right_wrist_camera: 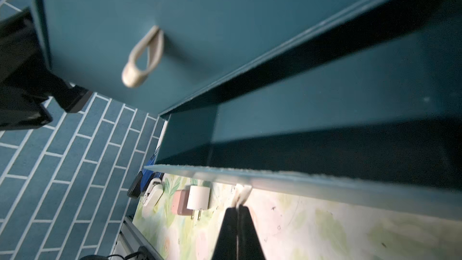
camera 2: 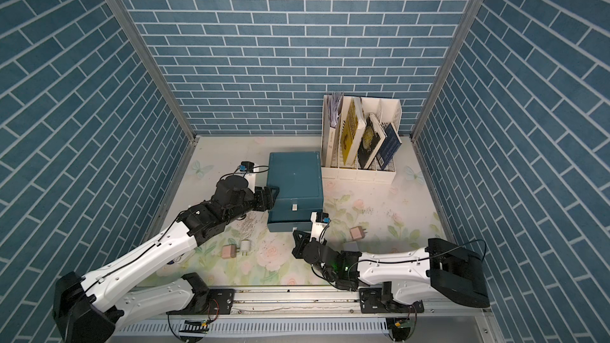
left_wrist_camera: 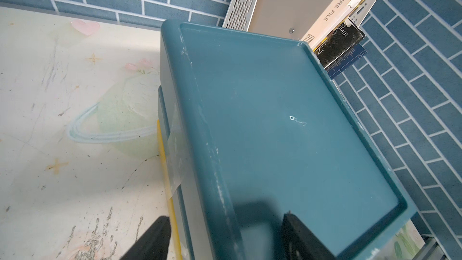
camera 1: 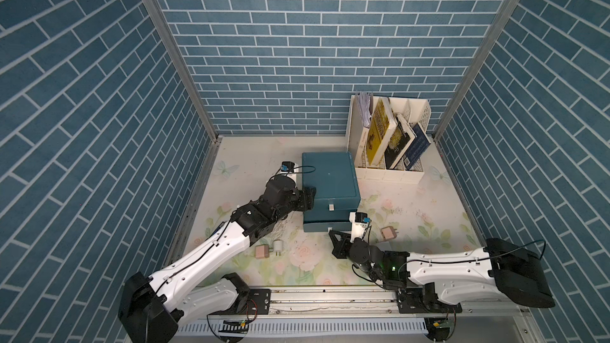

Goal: Place the plugs into the drawer by color
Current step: Open the drawer in the storage box, then pick up the plug from the center of the board.

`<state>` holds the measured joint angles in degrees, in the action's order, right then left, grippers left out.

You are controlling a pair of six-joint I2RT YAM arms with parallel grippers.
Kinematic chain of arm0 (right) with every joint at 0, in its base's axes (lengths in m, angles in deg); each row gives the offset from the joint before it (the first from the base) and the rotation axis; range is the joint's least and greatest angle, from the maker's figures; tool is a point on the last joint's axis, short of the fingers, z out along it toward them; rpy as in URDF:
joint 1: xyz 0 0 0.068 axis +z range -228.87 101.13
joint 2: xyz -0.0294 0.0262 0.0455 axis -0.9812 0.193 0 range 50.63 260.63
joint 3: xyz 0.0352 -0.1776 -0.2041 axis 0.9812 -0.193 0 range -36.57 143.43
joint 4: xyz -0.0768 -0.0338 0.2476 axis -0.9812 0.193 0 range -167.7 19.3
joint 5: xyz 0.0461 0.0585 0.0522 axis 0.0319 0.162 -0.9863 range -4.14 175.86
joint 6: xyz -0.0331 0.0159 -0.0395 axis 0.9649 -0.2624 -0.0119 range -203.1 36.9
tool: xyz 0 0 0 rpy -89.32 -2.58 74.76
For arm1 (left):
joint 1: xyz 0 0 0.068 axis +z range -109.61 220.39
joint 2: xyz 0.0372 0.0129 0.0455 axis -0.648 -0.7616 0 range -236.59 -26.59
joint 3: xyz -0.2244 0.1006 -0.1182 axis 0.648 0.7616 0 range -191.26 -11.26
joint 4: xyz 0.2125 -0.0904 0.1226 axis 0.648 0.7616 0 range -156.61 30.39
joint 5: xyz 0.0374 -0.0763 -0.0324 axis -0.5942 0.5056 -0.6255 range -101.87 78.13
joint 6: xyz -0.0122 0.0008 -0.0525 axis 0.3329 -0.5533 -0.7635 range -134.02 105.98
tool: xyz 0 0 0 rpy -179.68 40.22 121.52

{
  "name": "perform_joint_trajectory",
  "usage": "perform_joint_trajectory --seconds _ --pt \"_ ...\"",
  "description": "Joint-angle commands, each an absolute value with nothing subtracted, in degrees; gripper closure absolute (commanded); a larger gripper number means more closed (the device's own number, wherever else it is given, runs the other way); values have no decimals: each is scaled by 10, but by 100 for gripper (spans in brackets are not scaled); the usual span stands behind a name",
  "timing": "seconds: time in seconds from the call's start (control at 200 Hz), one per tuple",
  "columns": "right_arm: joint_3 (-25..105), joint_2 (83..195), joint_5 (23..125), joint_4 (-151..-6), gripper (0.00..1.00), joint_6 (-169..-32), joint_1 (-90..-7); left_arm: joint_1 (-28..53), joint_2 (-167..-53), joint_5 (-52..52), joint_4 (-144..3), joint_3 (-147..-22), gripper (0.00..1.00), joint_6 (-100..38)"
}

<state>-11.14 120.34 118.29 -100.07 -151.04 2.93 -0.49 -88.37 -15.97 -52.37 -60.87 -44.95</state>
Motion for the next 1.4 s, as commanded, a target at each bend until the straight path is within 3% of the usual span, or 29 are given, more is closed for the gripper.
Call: perform_joint_trajectory --seconds 0.0,0.235,0.56,0.615,0.655,0.735,0.77,0.805,0.925,1.05,1.21,1.395 --pt "-118 1175 1231 -933 100 -1538 56 -3 -894 -154 -500 -614 26 -455" --pt "-108 1180 1264 -875 100 -1579 120 -3 -897 -155 -505 -609 26 -458" --pt "-102 1183 1268 -854 100 -1591 127 -3 -904 -149 -508 -609 27 -464" --pt "-90 1182 1265 -824 81 -1588 125 -3 -901 -149 -509 -610 27 -464" --pt "-68 1185 1271 -778 56 -1591 127 -3 -900 -149 -507 -612 27 -463" --pt "-14 1186 1306 -645 26 -1613 142 -3 -897 -148 -501 -618 26 -464" --pt "11 1183 1315 -592 15 -1618 145 -3 -896 -148 -501 -620 26 -464" --pt "32 1178 1323 -534 10 -1623 144 -3 -894 -149 -500 -623 25 -464" --pt "101 1144 1330 -356 9 -1643 121 -3 -890 -149 -490 -642 25 -465" --pt "123 1080 1286 -253 11 -1618 30 -3 -872 -156 -480 -665 25 -465" --pt "86 1013 1198 -251 15 -1510 -149 -3 -851 -170 -462 -690 22 -468" --pt "9 1020 1086 -335 17 -1395 -313 -3 -844 -165 -449 -690 22 -472"
